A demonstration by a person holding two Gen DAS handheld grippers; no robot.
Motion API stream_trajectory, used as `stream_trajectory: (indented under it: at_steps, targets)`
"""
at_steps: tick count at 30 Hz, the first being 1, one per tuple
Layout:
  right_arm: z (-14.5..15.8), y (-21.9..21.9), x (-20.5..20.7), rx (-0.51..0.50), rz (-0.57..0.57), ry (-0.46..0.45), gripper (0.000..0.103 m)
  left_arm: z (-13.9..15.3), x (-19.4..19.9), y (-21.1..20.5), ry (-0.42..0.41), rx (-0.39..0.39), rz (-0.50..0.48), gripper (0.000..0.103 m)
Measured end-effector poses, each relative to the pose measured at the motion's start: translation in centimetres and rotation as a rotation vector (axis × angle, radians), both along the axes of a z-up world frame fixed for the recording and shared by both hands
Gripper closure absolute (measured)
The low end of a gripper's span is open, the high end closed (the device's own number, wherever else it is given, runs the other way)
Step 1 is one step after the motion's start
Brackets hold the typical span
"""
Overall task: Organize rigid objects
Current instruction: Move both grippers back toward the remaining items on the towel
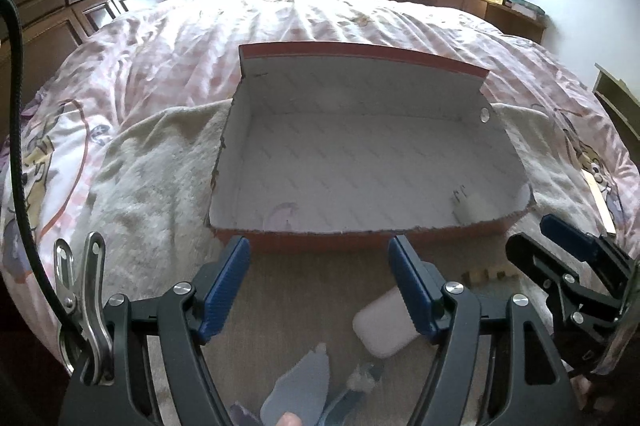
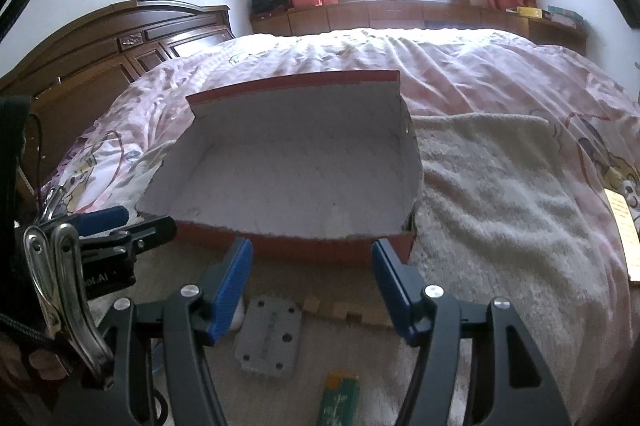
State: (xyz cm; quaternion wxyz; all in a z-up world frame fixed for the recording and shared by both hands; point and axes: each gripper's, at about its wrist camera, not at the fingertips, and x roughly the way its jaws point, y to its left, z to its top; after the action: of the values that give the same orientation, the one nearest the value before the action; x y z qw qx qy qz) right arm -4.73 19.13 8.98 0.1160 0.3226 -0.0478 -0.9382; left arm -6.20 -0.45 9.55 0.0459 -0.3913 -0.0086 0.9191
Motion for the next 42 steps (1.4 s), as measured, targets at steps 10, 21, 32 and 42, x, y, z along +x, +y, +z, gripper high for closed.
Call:
stream_trajectory:
  at_steps: [10,21,32,42]
  targets:
    - [-1.1,0.1,3.1,0.006,0.014,-0.027,0.038,-0.7,3.6,-1.4,-0.012,-0.005,-0.005,0.03]
    - [-2.4,0.4,6.2,-0.004,0.022,-0.071,0.038,-2.5,7.4,-3.1,-0.067,0.004,0.003,0.03]
    - [-3.5,0.4,8.6,0.005,0.045,-0.101,0.038,-4.1,10.8,-4.7,-0.095,-0.014,-0.013,0.03]
    - [-4.6,0.4,9.9,0.001,0.057,-0.156,0.038,-6.3,13.1,-6.8,-0.139,-0.036,-0.01,0.03]
